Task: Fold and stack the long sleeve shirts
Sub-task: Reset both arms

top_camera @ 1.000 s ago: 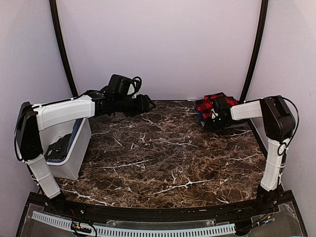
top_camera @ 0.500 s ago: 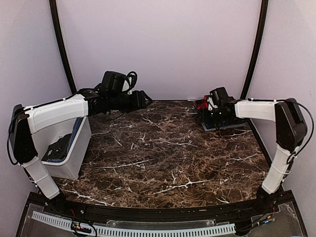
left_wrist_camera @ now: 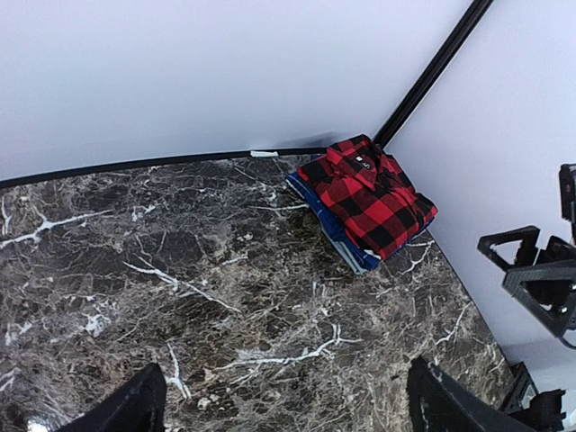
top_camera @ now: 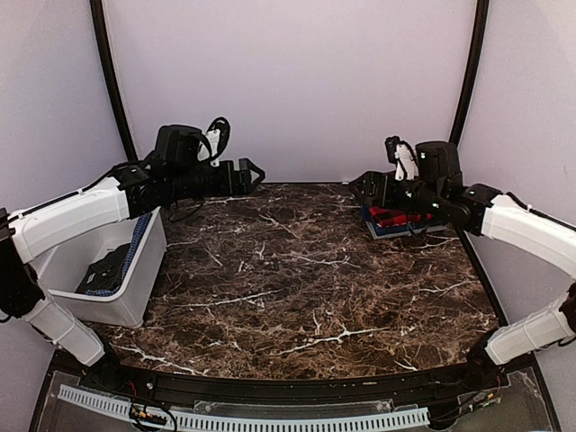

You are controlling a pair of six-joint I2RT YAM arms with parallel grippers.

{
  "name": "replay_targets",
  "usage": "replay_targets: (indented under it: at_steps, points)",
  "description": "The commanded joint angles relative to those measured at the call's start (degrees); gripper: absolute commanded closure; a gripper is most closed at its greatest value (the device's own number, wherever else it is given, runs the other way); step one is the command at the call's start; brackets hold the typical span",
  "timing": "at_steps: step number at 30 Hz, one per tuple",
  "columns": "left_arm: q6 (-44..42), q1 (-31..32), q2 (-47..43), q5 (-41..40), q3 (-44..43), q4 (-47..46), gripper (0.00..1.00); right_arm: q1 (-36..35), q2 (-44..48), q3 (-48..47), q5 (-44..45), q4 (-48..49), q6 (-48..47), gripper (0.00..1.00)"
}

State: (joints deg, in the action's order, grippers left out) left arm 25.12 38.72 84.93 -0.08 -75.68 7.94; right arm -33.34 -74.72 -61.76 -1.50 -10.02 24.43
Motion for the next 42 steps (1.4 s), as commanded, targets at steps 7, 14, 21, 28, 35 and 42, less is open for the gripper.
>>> replay_targets:
  at_steps: [7,14,21,28,35,42]
  points:
    - [-3.0,-0.5,-12.6,-8.1,9.6,0.0,0.01,-0.7,14.1,7.3,3.5,3.9,-0.5,0.01]
    - [-3.7,-0.4,-20.0,-11.7,15.5,-3.3,0.01,-0.7,19.8,9.1,6.6,3.7,-1.1,0.01]
    - [-3.5,-0.4,-23.5,-13.8,18.6,-4.7,0.01,-0.6,20.5,8.2,8.4,1.5,-1.8,0.01]
    - [-2.8,-0.4,-24.6,-14.9,20.4,-5.1,0.01,-0.7,21.2,9.1,9.3,1.3,-1.8,0.01]
    - [-2.8,-0.4,-24.7,-15.3,20.5,-5.2,0.01,-0.7,20.7,9.0,10.0,0.7,-2.1,0.01]
    - [-2.6,-0.4,-24.8,-15.6,20.5,-5.3,0.01,-0.7,20.5,9.0,9.6,0.4,-1.8,0.01]
